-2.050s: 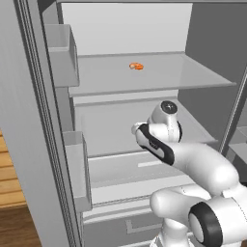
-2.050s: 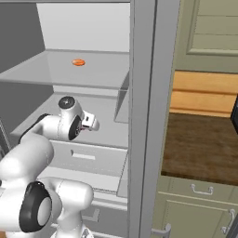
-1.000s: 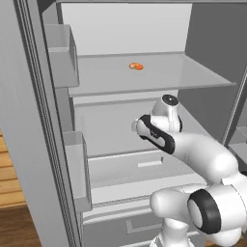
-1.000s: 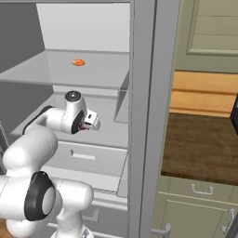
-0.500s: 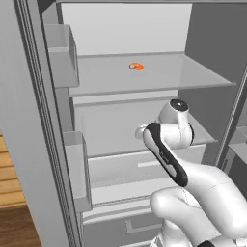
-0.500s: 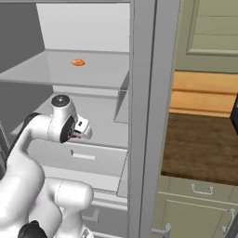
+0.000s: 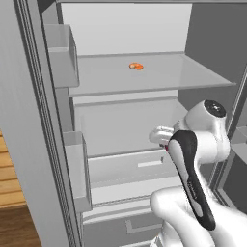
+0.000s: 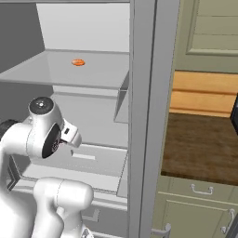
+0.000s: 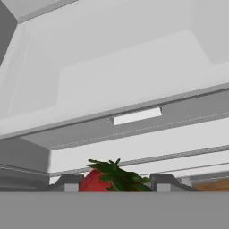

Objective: Take the strawberry from the fridge and place it on top of the pancake, located on the dining counter.

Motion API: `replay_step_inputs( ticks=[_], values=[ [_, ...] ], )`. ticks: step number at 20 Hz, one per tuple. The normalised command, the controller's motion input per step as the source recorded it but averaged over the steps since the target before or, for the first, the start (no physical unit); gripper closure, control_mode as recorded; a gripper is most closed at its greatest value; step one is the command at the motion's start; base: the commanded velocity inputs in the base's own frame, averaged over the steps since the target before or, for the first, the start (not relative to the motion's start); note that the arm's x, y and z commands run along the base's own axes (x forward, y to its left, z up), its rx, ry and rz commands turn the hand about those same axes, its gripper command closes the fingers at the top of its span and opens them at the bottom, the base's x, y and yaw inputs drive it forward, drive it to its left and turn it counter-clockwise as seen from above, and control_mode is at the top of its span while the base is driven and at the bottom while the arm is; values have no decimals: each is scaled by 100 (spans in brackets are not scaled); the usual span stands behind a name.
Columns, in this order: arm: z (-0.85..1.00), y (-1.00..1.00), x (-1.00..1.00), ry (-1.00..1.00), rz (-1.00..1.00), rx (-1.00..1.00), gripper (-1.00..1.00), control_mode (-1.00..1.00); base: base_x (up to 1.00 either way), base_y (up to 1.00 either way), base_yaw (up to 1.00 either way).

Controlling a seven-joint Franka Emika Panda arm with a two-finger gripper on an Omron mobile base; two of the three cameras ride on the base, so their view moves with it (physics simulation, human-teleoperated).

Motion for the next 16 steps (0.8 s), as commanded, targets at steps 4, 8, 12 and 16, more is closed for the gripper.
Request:
replay_step_inputs(
  ticks=[4, 8, 12, 16],
  values=[
    [100, -10, -93, -1, 0, -9, 100, -100, 0, 0, 0],
    [100, -22, -61, 5, 0, -12, 100, -100, 0, 0, 0],
    [69, -23, -34, 7, 0, -19, 100, -100, 0, 0, 0],
    [39, -7, -48, 0, 0, -22, 100, -100, 0, 0, 0]
  ],
)
